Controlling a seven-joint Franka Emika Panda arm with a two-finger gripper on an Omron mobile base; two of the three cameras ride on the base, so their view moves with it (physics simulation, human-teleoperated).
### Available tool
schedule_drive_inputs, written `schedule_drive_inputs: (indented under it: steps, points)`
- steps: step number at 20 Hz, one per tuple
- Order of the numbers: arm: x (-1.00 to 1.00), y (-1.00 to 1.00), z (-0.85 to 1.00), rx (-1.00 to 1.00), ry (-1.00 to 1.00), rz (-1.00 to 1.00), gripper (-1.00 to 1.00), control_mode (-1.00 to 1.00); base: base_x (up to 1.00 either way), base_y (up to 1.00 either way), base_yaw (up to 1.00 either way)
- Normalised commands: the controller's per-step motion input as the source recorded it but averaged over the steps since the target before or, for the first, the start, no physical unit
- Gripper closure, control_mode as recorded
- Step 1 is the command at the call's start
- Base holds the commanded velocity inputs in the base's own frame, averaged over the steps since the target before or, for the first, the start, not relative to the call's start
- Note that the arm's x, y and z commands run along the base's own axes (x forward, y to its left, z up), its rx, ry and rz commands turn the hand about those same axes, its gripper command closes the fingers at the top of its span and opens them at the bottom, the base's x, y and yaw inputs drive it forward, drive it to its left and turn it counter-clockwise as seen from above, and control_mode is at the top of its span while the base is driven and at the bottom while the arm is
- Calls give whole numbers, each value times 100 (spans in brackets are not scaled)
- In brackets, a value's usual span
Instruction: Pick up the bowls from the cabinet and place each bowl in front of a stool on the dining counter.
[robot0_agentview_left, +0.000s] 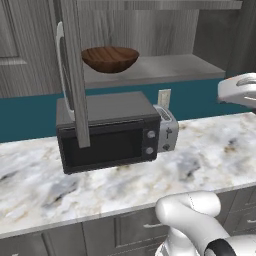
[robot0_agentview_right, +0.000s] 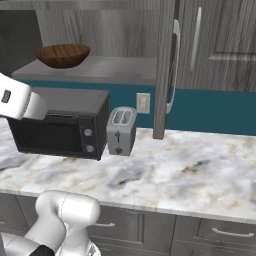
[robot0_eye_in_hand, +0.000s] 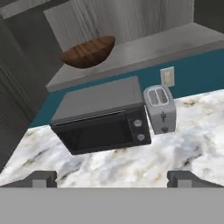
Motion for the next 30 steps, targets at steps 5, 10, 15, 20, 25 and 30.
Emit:
schedule_drive_inputs:
  steps: [5, 10, 15, 20, 25, 30]
  points:
    - [20, 11, -4, 16, -2, -23, -100, -100, 0, 0, 0]
    - [36, 22, 0, 18, -1, -32, -100, -100, 0, 0, 0]
    - [48, 2, 0, 32, 0, -15, -100, -100, 0, 0, 0]
    - [55, 2, -5, 35, 0, -3, -100, -100, 0, 0, 0]
    - [64, 4, -4, 18, 8, 1, -100, -100, 0, 0, 0]
    - [75, 2, -4, 10, 11, 1, -100, -100, 0, 0, 0]
